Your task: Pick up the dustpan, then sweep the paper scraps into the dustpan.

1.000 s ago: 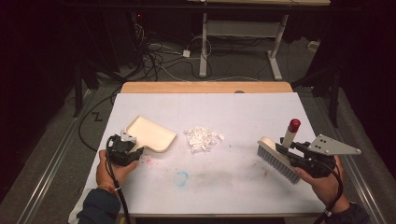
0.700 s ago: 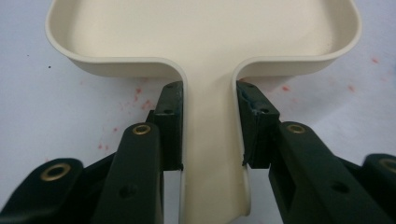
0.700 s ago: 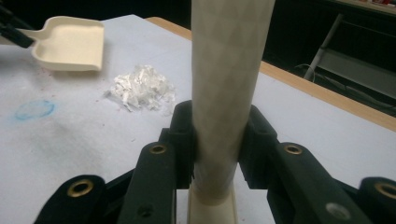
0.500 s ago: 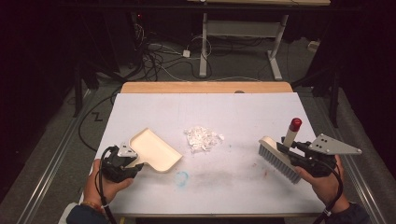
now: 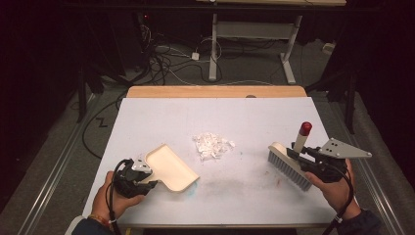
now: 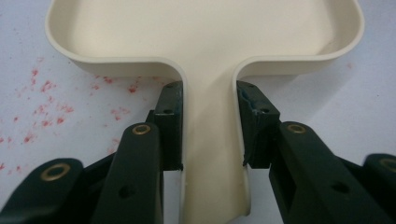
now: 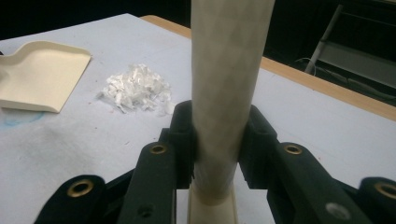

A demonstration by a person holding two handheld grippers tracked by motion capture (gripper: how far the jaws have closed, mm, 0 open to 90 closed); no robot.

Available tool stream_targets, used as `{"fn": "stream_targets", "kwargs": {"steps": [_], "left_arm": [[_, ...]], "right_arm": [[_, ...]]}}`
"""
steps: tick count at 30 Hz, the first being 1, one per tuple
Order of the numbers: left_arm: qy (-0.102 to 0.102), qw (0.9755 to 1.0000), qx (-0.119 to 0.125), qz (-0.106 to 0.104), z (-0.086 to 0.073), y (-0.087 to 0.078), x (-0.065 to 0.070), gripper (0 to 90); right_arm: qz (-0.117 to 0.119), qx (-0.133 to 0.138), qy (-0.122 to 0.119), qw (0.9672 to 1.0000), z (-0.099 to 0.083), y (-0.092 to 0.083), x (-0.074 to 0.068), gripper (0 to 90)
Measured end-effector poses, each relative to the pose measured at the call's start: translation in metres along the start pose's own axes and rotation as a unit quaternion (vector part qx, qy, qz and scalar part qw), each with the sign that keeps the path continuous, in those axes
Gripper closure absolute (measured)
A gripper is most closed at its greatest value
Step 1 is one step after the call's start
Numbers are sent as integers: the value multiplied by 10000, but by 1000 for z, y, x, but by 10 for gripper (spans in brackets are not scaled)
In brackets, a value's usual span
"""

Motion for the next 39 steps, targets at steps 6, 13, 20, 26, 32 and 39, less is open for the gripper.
{"fn": "stream_targets", "kwargs": {"steps": [6, 13, 20, 26, 32, 39], "left_arm": [[40, 10000, -8, -37, -1, 3, -1, 637], [32, 10000, -38, -40, 0, 5, 0, 636], [0, 10000, -48, -83, 2, 8, -1, 636], [16, 9999, -83, -67, 7, 13, -1, 636], [151, 9997, -162, -56, 8, 19, -3, 636], [130, 9997, -150, -105, 6, 23, -4, 636]], "right_arm": [[22, -29, -33, 10000, 1, 6, -1, 712], [64, -55, -42, 10000, 7, 22, 0, 713], [-103, 17, -115, 9999, 28, 55, 6, 713], [-141, 107, -78, 9998, 56, 107, 9, 713], [-209, 157, -178, 9995, 73, 163, -3, 713], [-299, 219, -239, 9990, 71, 208, -18, 714]]}}
Point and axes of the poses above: each handheld gripper's, and its own axes: y roughly forward along the jaws, z roughly out of its top, x roughly to its right, the point moved 6 cm from there along y, roughly forward along the jaws, and after that the axes turned 8 degrees about y, right-handed, at the moved point
